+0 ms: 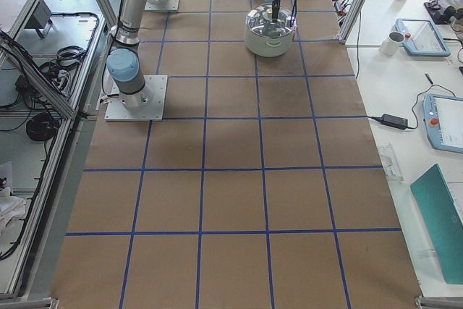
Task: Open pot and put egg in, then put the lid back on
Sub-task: 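Grasp the lid knob with the right gripper while the left gripper grasps the egg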
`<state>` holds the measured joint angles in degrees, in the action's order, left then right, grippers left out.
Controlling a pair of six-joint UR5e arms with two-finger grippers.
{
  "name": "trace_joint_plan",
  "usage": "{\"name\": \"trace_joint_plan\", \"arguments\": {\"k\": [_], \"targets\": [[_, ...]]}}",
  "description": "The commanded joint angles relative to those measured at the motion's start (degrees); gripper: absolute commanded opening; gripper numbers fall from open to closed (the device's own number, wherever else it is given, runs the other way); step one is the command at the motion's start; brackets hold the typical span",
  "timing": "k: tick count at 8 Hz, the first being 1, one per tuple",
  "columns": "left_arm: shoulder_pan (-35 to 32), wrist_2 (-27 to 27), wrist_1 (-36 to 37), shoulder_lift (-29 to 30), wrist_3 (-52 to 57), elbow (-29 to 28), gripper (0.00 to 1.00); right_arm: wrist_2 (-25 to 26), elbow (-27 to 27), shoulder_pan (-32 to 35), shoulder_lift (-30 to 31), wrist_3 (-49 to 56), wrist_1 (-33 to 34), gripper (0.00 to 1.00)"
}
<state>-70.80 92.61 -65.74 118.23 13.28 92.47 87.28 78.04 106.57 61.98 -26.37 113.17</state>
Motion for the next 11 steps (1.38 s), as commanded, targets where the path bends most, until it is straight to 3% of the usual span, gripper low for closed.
{"name": "trace_joint_plan", "arguments": {"k": [1,7,8,11], "targets": [[0.0,-0.3,-0.2,-0.3,-0.8,1.3,1.0,-0.1,0.0,0.0,-0.1,-0.3,-0.1,0.9],[0.0,-1.6,-0.3,0.5,1.1,2.1,0.98,-1.7,0.0,0.0,0.2,-0.5,-0.5,0.9],[0.0,-1.6,-0.2,0.5,1.2,2.3,0.91,-1.7,0.0,0.0,0.1,-0.4,-0.8,0.88],[0.0,-1.2,-0.2,0.5,3.6,2.3,0.74,-2.0,0.0,0.0,0.3,-0.4,-2.2,0.61]]}}
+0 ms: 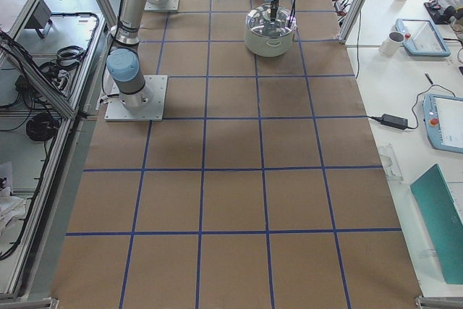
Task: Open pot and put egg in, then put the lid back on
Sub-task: 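Grasp the lid knob with the right gripper while the left gripper grasps the egg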
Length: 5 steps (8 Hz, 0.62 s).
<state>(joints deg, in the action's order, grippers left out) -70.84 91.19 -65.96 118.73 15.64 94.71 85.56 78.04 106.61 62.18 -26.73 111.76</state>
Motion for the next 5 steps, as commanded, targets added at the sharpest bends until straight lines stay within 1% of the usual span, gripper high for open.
{"name": "trace_joint_plan", "arguments": {"k": [1,2,3,5], "targets": [[0.0,0.2,0.0,0.0,2.2,0.0,0.71,-1.3,0.0,0.0,0.1,-0.2,-0.8,0.49],[0.0,0.2,0.0,0.1,2.8,0.0,0.71,-1.4,-0.1,0.0,0.1,-0.1,-0.8,0.34],[0.1,0.2,0.1,0.7,2.9,0.0,0.71,-2.1,-0.1,0.0,0.1,-0.1,-0.8,0.24],[0.1,0.0,0.4,0.9,2.9,0.0,0.71,-2.3,-0.2,-0.1,0.8,0.0,-1.0,0.07]]}}
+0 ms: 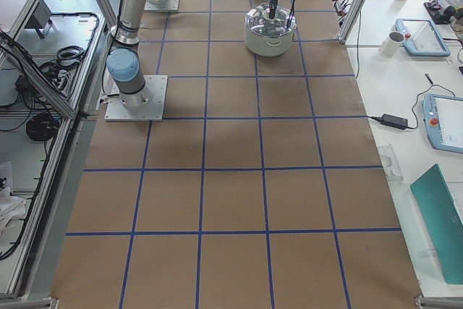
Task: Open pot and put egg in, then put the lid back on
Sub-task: 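Grasp the lid knob with the right gripper while the left gripper grasps the egg, then lift the glass lid off with the right gripper while the left lifts the egg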
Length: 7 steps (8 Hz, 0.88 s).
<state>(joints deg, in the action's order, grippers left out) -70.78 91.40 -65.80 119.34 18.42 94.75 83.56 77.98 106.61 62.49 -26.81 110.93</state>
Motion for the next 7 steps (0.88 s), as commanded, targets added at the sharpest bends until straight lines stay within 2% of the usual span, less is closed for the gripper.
{"name": "trace_joint_plan", "arguments": {"k": [1,5,7], "targets": [[0.0,-0.1,0.3,0.3,0.2,0.0,0.68,-0.4,-0.2,-0.1,1.1,0.1,-0.9,0.0],[0.0,-0.3,0.5,0.4,1.3,-0.1,0.09,-0.2,-0.2,-1.4,4.9,2.2,-4.8,0.0],[0.0,-0.3,0.5,0.3,1.2,-0.3,0.05,-0.3,-0.2,-6.5,8.2,6.8,-11.7,0.0]]}}
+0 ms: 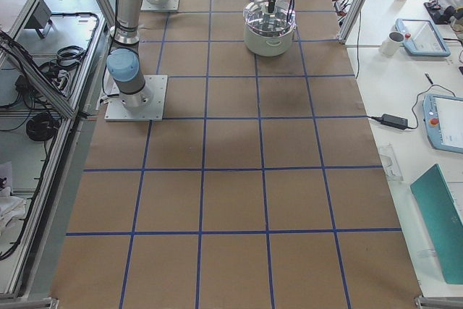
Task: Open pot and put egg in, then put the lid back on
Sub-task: 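Lift the glass lid off with the right gripper while the left lifts the egg, then carry the egg over the open pot with the left gripper and lower it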
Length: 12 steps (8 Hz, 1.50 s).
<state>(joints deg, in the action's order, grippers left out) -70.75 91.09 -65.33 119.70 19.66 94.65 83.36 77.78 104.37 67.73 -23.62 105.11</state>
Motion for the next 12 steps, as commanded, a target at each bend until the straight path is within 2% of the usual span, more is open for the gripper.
{"name": "trace_joint_plan", "arguments": {"k": [1,4,5,8,10,12], "targets": [[-0.1,0.0,0.0,-1.0,0.1,-0.6,0.04,0.6,0.0,-7.0,5.2,9.8,-9.4,0.0],[-0.5,0.5,-3.4,-6.8,-1.4,-0.8,0.05,1.3,0.6,-14.8,8.4,18.0,-13.9,0.0],[-3.1,0.6,-3.6,-9.5,-2.7,-1.0,0.05,2.7,0.7,-17.6,8.7,22.2,-15.6,0.0],[-14.5,-0.3,-4.4,-14.5,-14.7,-1.2,0.05,4.2,1.0,-24.4,10.8,31.9,-18.9,0.0],[-25.3,-0.7,-3.4,-14.1,-28.6,-4.1,0.05,5.3,1.1,-24.7,10.7,32.0,-19.0,0.0],[-33.1,-1.1,-1.0,-13.8,-37.4,-6.1,0.05,5.3,1.1,-24.7,10.7,32.0,-19.1,0.0]]}}
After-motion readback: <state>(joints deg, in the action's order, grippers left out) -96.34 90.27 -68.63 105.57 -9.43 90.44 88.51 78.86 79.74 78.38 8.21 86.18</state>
